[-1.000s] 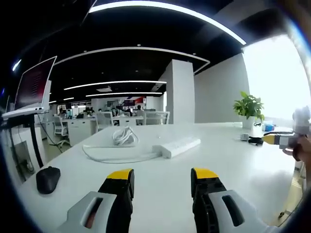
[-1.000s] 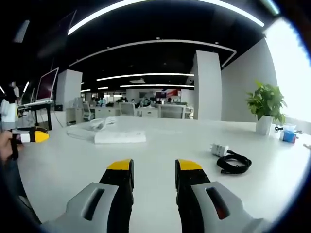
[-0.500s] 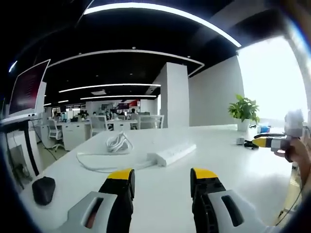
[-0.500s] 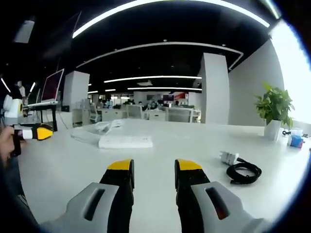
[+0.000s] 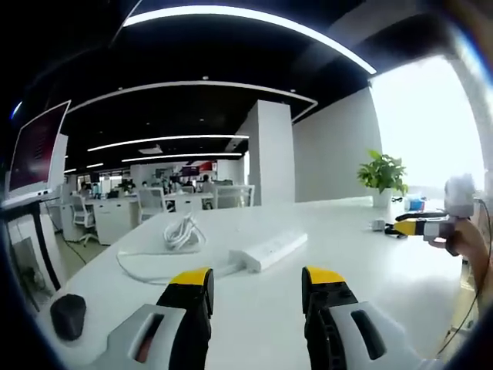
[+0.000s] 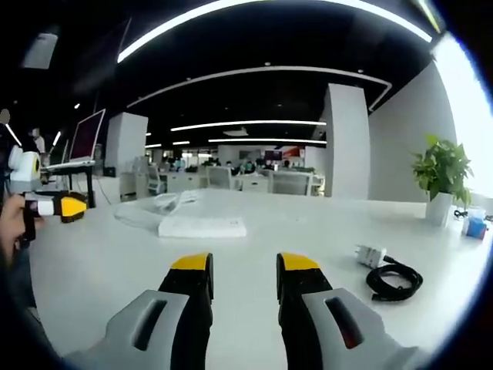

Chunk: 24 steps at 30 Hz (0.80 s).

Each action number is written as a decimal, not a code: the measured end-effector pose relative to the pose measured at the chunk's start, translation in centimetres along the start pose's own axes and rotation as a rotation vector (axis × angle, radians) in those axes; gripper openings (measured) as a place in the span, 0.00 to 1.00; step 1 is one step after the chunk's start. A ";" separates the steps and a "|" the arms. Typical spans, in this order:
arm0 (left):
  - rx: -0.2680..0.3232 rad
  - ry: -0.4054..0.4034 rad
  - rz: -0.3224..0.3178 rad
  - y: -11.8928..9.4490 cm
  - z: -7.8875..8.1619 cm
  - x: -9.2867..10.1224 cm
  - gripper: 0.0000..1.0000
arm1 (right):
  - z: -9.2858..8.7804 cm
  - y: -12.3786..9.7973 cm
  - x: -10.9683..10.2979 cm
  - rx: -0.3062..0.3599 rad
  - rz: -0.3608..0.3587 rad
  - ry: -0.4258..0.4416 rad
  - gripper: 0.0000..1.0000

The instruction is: Straighten the power strip on the desk, plug the charger into it

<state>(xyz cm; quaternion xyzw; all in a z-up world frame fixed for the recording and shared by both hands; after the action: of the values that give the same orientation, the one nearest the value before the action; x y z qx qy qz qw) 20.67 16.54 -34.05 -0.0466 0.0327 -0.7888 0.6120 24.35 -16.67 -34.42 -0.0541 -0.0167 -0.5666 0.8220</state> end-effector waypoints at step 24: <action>0.008 0.007 -0.030 2.1 1.5 -0.4 0.47 | 1.1 2.0 0.0 0.003 0.053 -0.011 0.32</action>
<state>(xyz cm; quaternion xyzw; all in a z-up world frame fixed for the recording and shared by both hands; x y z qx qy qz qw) 22.97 16.43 -32.77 -0.0417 0.0311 -0.7981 0.6003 26.28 -15.85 -33.48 -0.0562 -0.0205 -0.5442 0.8368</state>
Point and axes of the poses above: the point that each gripper's makers call its tool centre point, and the gripper's own axes: y roughly forward along the fingers, x roughly to its right, z roughly out of its top, the point moved 5 cm from there along -y, roughly backward along the fingers
